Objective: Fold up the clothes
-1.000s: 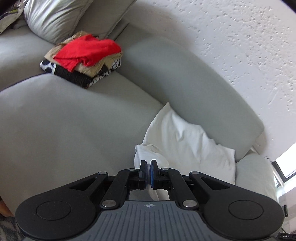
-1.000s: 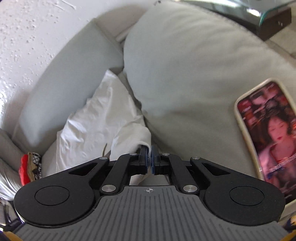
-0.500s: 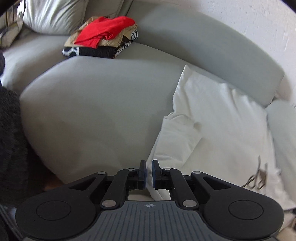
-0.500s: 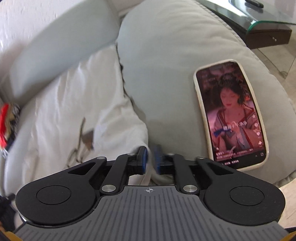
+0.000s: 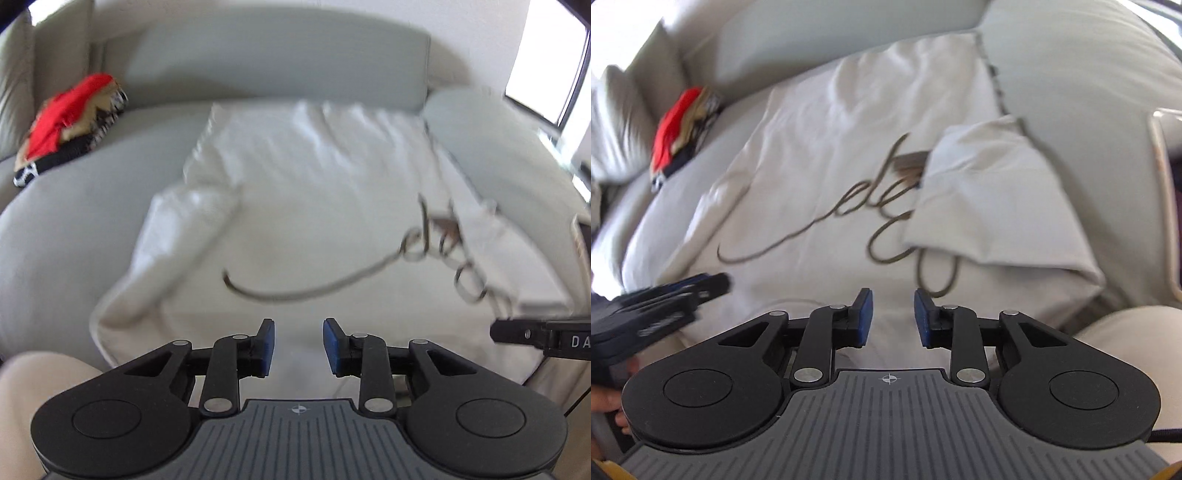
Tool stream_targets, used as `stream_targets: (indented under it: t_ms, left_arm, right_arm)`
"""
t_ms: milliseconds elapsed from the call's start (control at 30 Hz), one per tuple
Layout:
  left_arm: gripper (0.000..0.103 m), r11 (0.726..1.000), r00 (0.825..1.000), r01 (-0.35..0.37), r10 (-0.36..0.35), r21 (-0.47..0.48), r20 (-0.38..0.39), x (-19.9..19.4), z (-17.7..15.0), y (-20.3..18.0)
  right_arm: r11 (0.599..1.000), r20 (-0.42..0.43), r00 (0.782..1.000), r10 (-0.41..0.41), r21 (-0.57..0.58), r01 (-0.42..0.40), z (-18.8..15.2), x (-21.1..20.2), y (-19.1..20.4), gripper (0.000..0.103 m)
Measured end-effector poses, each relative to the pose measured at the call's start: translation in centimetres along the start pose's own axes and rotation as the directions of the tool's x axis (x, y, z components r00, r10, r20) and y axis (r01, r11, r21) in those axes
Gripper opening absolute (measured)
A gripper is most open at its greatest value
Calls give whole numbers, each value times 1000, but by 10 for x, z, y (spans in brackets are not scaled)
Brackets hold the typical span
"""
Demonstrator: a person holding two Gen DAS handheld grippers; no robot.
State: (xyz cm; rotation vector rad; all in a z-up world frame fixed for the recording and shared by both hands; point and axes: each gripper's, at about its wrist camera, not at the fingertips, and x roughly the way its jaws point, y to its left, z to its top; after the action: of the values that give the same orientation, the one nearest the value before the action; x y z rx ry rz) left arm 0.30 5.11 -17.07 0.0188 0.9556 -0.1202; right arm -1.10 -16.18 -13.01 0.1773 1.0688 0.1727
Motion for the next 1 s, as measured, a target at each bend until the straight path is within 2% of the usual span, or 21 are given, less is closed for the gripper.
stream_targets:
  t_ms: [67,167,233,267,300,367,467,567,633,733,800,833,933,967,1000]
  left_arm:
    - [29,998,1000,-19,18,57,26,2,-8,-5]
    - [29,999,1000,-23,24,49,-21,-8,-6,-6]
    - [29,1000,999,-15,15,23,-32,-14,-4,-3]
    - [31,1000,1000,-8,8,4,-29,-17,-4,-2]
    - [34,1000,1000,-4,4,-8,-19,-20,-3,-1]
    - [41,999,1000,-8,8,-35,4,-26,0,0]
    - [45,998,999,-19,21,-63,35,-32,8,2]
    - [49,997,999,-2,6,-83,50,-33,14,2]
    - [50,997,999,4,-1,-78,46,-31,14,0]
    - [50,998,999,14,-12,-61,35,-29,11,-4]
    - [50,998,999,18,-16,-54,33,-29,8,-5]
    - [50,998,999,18,-16,-52,33,-29,7,-5]
    - [50,998,999,16,-15,-56,31,-29,5,-4]
    - [51,998,999,16,-15,-62,30,-29,4,-3]
    - [51,998,999,17,-15,-68,29,-29,4,-2]
  right_arm:
    - [996,15,999,-31,-87,32,-9,2,10,32]
    - [989,7,999,-51,-136,52,-10,-5,10,33]
    - [988,56,996,-67,-139,74,-9,-15,7,33]
    - [987,81,994,-74,-140,85,-9,-21,5,37]
    - [984,117,989,-87,-145,104,-8,-27,3,49]
    - [975,191,973,-126,-158,157,-8,-38,-2,61]
    - [969,230,956,-181,-122,213,-1,-40,-19,60]
    - [980,229,962,-151,-93,176,9,-29,-29,58]
    - [982,218,970,-107,-129,137,13,-15,-21,57]
    - [975,178,980,-89,-187,123,18,11,-8,57]
    - [971,160,982,-98,-202,129,18,24,-6,52]
    - [971,159,982,-101,-199,132,17,29,-6,54]
    - [984,163,982,-97,-131,119,19,28,-18,39]
    - [988,163,982,-96,-104,114,20,26,-23,27]
    - [988,162,981,-108,-88,124,22,23,-28,11]
